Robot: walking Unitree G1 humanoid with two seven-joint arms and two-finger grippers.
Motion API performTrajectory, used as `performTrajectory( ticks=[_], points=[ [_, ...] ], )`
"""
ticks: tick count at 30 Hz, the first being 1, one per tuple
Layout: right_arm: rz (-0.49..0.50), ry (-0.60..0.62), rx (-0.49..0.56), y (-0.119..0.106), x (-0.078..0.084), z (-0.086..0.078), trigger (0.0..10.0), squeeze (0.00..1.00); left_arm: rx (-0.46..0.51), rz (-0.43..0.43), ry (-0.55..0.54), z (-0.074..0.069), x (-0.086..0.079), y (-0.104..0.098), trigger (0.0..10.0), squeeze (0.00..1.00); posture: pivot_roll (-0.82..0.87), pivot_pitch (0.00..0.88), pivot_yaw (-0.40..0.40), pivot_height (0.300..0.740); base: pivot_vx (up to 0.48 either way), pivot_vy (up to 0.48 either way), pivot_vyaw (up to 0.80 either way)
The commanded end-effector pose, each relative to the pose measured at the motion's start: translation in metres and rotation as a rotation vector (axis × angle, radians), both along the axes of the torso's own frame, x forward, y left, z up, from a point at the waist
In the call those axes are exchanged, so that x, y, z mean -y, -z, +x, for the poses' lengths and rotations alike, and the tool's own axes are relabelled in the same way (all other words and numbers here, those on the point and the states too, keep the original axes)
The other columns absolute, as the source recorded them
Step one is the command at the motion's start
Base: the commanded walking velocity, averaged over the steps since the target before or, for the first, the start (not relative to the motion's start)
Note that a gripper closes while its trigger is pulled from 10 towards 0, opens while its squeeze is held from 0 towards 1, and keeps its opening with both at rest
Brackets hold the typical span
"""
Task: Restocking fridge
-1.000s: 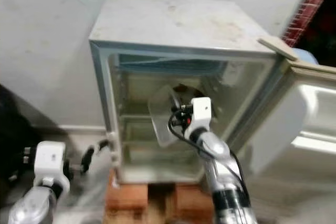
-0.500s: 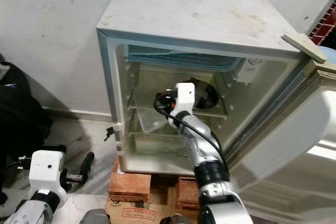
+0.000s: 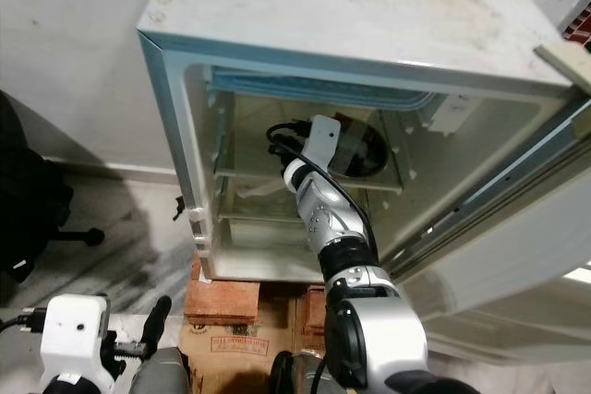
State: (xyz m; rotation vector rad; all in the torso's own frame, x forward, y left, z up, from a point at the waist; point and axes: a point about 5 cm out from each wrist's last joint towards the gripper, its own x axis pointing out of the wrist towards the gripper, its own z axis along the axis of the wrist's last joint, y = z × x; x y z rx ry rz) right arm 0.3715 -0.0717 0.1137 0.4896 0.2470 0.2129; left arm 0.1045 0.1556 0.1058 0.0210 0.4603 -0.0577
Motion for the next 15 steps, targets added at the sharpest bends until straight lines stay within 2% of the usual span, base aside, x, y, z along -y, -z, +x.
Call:
performTrajectory(
  ticks=[1, 5, 15],
  points=[
    [0.028, 0.089, -0.046, 0.001, 0.005, 0.004, 10.0, 0.0, -0.005, -0.002, -0.017, -0.005, 0.001, -0.006, 10.0, 0.0, 0.33, 0.269, -0.146, 0.74, 0.0, 0.0, 0.0],
    [0.059, 0.147, -0.074, -0.003, 0.003, 0.008, 10.0, 0.0, -0.009, -0.006, -0.031, -0.007, 0.002, -0.009, 10.0, 0.0, 0.32, 0.275, -0.151, 0.74, 0.0, 0.0, 0.0],
    [0.233, 0.204, -0.16, -0.004, -0.025, 0.005, 10.0, 0.0, -0.021, -0.027, -0.033, -0.008, 0.009, -0.009, 10.0, 0.0, 0.32, 0.275, -0.16, 0.74, 0.0, 0.0, 0.0]
  ],
)
